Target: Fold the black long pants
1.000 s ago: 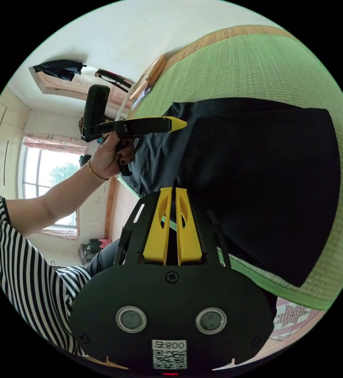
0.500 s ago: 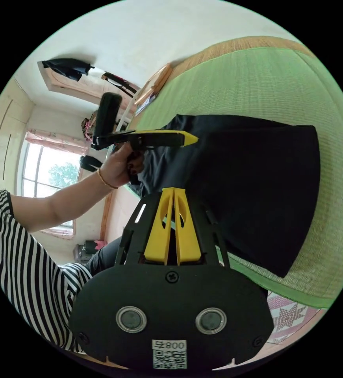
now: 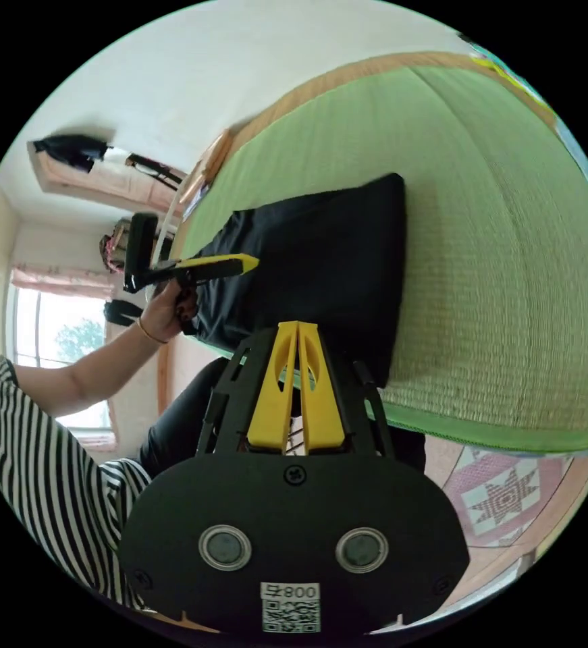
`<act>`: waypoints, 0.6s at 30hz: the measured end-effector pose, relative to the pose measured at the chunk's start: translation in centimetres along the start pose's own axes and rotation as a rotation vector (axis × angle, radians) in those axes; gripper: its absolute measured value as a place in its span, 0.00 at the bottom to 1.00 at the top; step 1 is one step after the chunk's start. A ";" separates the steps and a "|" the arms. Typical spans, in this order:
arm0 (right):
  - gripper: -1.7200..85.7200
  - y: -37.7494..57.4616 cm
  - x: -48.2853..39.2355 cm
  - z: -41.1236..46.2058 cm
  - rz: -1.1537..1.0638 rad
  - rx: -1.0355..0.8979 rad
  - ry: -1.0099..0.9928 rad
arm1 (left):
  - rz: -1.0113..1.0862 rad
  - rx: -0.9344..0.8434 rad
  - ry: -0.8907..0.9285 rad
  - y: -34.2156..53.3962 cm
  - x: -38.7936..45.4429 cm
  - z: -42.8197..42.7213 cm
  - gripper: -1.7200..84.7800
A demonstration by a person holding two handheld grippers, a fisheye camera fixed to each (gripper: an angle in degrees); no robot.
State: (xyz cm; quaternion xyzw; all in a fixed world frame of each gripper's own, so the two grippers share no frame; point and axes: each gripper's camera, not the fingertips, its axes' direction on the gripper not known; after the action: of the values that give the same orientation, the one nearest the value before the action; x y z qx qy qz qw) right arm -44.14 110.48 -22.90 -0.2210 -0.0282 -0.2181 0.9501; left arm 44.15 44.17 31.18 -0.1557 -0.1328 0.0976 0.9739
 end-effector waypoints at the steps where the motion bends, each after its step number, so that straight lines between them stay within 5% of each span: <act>1: 0.02 0.2 1.1 0.1 0.032 0.006 -0.076 | -0.046 0.042 0.045 0.3 -0.5 0.1 0.02; 6: 0.02 -0.4 1.1 -0.8 -0.020 0.095 -0.066 | -0.010 0.097 0.067 0.5 1.0 -0.2 0.02; 11: 0.02 -3.9 5.0 0.5 0.058 0.118 0.044 | 0.045 -0.052 0.025 0.6 2.7 3.6 0.02; 18: 0.02 -1.8 6.1 1.3 0.001 0.120 -0.049 | 0.027 0.011 0.055 0.7 4.4 4.6 0.02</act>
State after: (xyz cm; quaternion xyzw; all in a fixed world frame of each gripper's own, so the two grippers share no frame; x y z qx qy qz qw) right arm -39.36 107.17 -20.14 -0.1689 -0.0643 -0.2099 0.9609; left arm 46.91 47.11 36.21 -0.1549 -0.1032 0.1071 0.9767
